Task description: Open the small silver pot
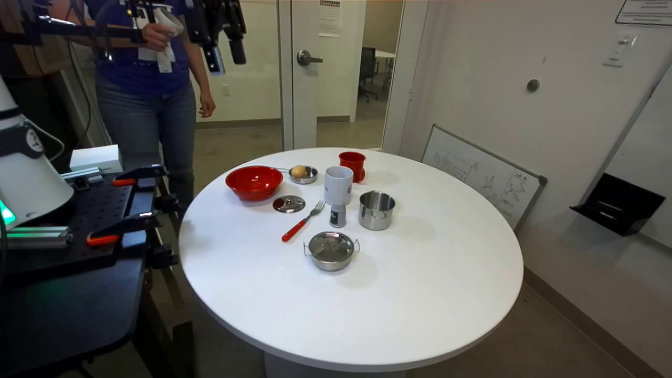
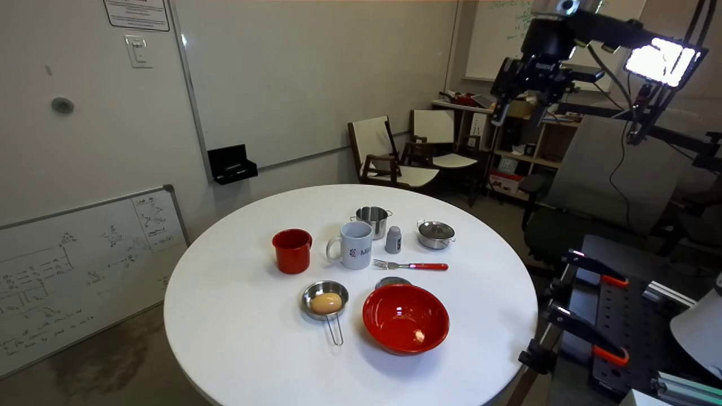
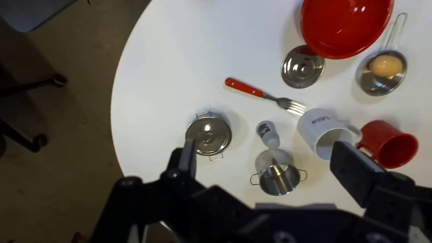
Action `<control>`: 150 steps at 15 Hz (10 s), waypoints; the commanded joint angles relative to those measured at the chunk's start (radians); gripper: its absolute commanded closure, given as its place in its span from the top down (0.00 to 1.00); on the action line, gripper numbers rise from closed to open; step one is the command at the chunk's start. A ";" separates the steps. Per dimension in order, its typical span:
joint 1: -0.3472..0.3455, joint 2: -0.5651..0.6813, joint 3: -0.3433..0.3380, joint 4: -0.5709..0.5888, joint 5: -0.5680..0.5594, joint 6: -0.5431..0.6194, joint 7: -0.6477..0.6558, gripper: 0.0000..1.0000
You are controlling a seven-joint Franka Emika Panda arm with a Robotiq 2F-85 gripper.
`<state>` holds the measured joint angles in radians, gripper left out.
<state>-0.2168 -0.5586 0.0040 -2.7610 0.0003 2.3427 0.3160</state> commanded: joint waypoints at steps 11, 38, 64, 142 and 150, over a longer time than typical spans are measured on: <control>-0.027 0.550 -0.031 0.245 -0.242 0.131 0.329 1.00; 0.208 1.206 -0.272 0.624 0.056 0.360 0.710 1.00; 0.079 1.254 -0.170 0.626 0.223 0.515 0.514 1.00; 0.067 1.347 -0.277 0.574 0.317 0.495 0.325 0.31; 0.146 1.322 -0.366 0.551 0.289 0.488 0.396 0.79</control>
<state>-0.1418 0.7964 -0.2960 -2.1811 0.2902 2.8319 0.6708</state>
